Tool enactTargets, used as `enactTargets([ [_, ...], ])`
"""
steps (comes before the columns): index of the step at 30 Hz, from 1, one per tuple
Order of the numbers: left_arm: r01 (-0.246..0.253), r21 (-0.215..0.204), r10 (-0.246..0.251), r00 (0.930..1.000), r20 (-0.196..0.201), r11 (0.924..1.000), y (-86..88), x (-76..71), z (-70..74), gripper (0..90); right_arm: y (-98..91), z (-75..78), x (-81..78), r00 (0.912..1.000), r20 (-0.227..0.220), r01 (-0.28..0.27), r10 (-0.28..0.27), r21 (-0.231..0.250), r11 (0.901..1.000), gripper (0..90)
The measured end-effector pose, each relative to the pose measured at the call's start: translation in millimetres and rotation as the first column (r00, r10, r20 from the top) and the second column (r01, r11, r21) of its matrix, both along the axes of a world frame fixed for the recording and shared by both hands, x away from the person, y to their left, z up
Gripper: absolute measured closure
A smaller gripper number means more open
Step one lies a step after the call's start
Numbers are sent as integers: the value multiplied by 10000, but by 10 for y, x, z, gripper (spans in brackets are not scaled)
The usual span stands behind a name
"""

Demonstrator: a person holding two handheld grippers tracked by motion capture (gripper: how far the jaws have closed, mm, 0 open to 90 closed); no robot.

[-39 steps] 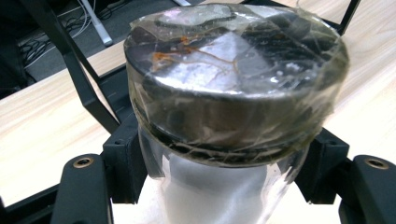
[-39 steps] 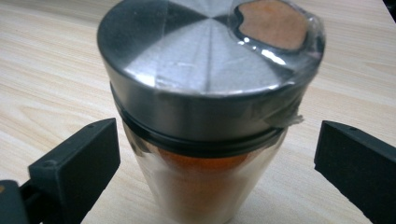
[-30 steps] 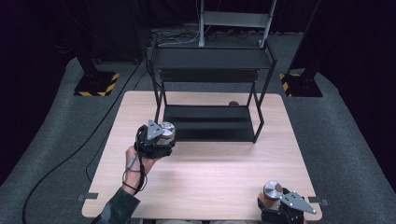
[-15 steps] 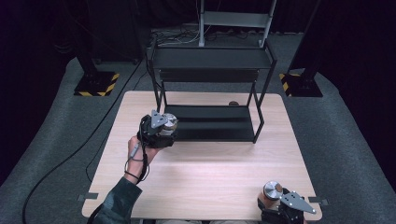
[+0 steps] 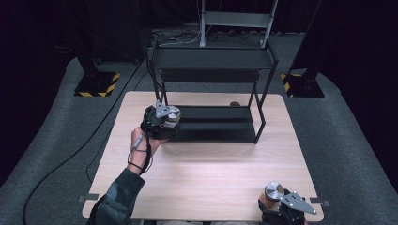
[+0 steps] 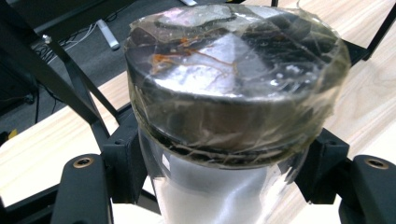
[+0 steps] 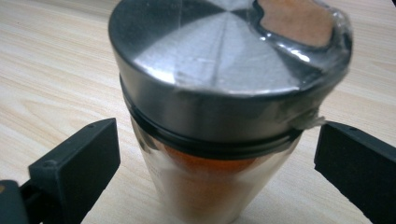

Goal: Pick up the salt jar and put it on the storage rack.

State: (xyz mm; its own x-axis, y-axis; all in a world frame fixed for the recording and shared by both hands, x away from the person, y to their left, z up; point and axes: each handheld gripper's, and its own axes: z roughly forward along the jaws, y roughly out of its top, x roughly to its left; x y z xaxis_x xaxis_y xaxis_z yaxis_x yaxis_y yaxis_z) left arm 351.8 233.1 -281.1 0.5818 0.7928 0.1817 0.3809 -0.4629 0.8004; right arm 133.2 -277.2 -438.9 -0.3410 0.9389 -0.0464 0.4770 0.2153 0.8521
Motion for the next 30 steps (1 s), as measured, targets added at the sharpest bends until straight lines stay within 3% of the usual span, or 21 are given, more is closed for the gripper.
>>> enactTargets([
  [30, -91, 375, 94, 9999, -82, 9993, -184, 336, 254, 306, -17, 16, -5, 10000, 14, -18, 18, 41, 10000, 0],
])
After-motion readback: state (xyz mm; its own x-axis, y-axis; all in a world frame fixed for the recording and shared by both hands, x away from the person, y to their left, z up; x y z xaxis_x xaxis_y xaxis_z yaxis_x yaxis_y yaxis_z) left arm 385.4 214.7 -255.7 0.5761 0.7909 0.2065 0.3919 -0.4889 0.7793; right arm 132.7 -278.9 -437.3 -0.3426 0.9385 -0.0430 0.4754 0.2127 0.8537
